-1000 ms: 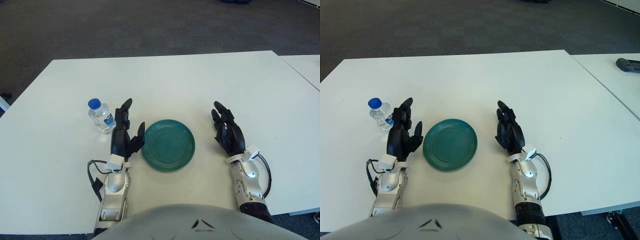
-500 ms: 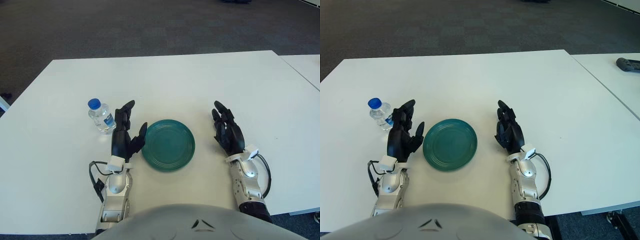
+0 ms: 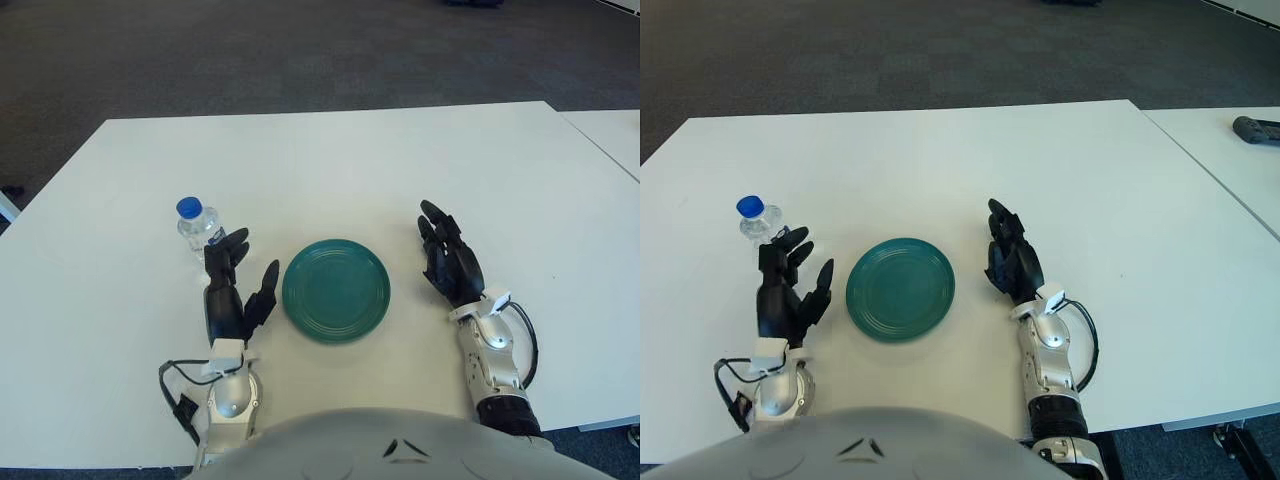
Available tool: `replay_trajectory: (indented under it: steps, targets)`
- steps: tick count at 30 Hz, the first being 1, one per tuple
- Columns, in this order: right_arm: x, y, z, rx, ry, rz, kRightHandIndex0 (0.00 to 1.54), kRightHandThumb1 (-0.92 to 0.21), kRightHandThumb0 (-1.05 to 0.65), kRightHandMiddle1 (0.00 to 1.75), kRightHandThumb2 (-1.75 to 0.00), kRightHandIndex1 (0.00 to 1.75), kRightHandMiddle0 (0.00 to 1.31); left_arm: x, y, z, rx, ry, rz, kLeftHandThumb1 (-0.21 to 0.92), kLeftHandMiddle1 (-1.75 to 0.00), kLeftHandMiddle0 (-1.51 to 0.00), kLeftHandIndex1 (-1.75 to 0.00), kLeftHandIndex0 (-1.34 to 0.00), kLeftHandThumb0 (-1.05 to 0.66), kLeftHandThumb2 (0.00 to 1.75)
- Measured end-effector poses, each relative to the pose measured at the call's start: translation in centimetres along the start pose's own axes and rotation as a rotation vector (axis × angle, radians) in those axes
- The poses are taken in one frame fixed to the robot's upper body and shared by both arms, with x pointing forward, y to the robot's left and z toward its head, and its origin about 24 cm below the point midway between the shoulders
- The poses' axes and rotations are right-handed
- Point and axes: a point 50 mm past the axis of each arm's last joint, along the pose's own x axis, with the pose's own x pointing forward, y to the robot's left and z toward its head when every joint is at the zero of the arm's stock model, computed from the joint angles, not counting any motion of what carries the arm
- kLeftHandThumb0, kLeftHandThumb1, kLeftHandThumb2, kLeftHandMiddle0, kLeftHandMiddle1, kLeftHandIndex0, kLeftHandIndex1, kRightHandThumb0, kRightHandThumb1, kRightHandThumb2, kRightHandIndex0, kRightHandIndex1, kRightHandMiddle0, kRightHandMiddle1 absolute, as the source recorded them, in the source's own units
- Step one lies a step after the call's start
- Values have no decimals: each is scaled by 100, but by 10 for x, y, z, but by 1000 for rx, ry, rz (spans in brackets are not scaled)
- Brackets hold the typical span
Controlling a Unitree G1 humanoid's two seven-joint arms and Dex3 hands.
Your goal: Put the bottle into the plate.
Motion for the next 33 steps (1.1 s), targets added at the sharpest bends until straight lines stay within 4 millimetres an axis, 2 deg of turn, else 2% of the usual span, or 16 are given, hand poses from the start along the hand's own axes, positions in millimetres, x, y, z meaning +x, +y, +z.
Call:
replay_trajectory:
  steps: [10,18,24,25,27,33]
  targets:
    - [12,-9,0,44,-18,58,24,-92,-79,46,-76,0,0,-13,-6,-2,34,-91,86,83,-147,-17,-153,-11,-66,27]
    - [17,-14,0,40,-22,74,25,-92,-78,49,-78,0,0,-19,-1,-8,69,-100,222,80,-165,-11,-161,-14,-68,31]
    - [20,-21,0,24,-26,67,24,-92,-78,47,-82,0,0,-20,4,-6,20,-130,280,78,-169,-14,-164,-21,-64,33]
    - [20,-22,0,22,-26,66,23,-92,-79,46,-82,0,0,-20,4,-6,12,-135,284,77,-168,-16,-160,-31,-55,43]
    - [22,-24,0,20,-25,63,23,-92,-79,45,-83,0,0,-20,5,-5,3,-140,292,72,-167,-18,-155,-43,-46,56]
    - [25,-29,0,14,-24,57,23,-92,-81,43,-84,0,0,-20,7,-6,-1,-133,317,69,-168,-19,-153,-50,-40,65]
